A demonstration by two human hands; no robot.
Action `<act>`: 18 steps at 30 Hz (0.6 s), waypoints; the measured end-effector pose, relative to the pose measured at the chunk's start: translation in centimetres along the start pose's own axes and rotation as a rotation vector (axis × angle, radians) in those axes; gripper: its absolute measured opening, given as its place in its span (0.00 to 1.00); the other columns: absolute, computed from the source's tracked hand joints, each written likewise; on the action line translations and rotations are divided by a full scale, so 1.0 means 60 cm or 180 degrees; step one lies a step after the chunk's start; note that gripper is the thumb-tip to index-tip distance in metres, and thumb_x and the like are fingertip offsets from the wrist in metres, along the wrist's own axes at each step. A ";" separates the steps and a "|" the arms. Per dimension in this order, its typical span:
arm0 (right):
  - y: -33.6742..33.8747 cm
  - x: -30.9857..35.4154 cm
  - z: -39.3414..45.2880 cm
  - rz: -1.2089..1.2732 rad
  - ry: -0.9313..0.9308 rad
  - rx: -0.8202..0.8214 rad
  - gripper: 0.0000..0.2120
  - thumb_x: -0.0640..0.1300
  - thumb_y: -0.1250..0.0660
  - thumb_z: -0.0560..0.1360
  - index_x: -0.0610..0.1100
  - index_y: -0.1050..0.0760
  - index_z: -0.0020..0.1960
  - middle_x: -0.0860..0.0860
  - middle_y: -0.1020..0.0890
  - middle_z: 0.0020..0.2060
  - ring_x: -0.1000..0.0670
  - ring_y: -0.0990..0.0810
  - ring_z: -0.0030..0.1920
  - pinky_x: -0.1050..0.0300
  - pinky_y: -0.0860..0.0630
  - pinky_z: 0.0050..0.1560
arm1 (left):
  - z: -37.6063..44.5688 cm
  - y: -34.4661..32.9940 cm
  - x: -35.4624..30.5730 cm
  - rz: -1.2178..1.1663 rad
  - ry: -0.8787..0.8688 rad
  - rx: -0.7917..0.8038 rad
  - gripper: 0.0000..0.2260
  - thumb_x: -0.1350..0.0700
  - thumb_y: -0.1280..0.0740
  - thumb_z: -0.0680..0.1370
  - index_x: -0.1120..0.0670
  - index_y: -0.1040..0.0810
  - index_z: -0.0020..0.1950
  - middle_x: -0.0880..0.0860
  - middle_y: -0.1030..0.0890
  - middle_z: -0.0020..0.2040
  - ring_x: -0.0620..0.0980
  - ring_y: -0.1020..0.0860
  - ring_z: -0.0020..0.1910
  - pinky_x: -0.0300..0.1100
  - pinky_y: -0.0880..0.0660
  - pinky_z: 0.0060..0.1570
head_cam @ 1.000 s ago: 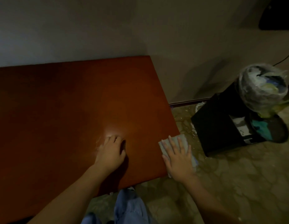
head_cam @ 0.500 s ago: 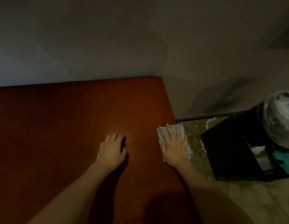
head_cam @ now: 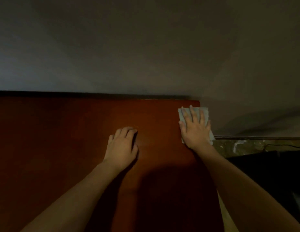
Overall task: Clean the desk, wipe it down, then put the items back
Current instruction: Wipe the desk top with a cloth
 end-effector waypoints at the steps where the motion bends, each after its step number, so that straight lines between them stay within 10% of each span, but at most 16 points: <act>1: 0.002 0.002 0.019 0.0005 -0.0038 0.0003 0.25 0.58 0.58 0.81 0.58 0.57 0.77 0.53 0.55 0.77 0.44 0.58 0.76 0.35 0.56 0.72 | 0.008 0.004 0.004 0.0006 -0.0032 0.0001 0.22 0.51 0.42 0.80 0.49 0.40 0.74 0.47 0.37 0.72 0.46 0.41 0.71 0.44 0.43 0.69; 18: -0.002 0.150 0.081 0.0119 -0.0232 -0.0192 0.26 0.58 0.57 0.81 0.57 0.58 0.77 0.51 0.54 0.78 0.42 0.60 0.76 0.34 0.66 0.70 | 0.022 0.046 0.120 0.0030 0.0038 -0.0147 0.23 0.51 0.42 0.79 0.49 0.39 0.74 0.47 0.38 0.72 0.45 0.43 0.72 0.44 0.44 0.69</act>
Point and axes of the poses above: each hand's wrist, its own z-axis towards the middle knuckle, its own y-axis out of the back of the hand, x = y × z, the point moved 8 cm from there along z, towards the middle knuckle
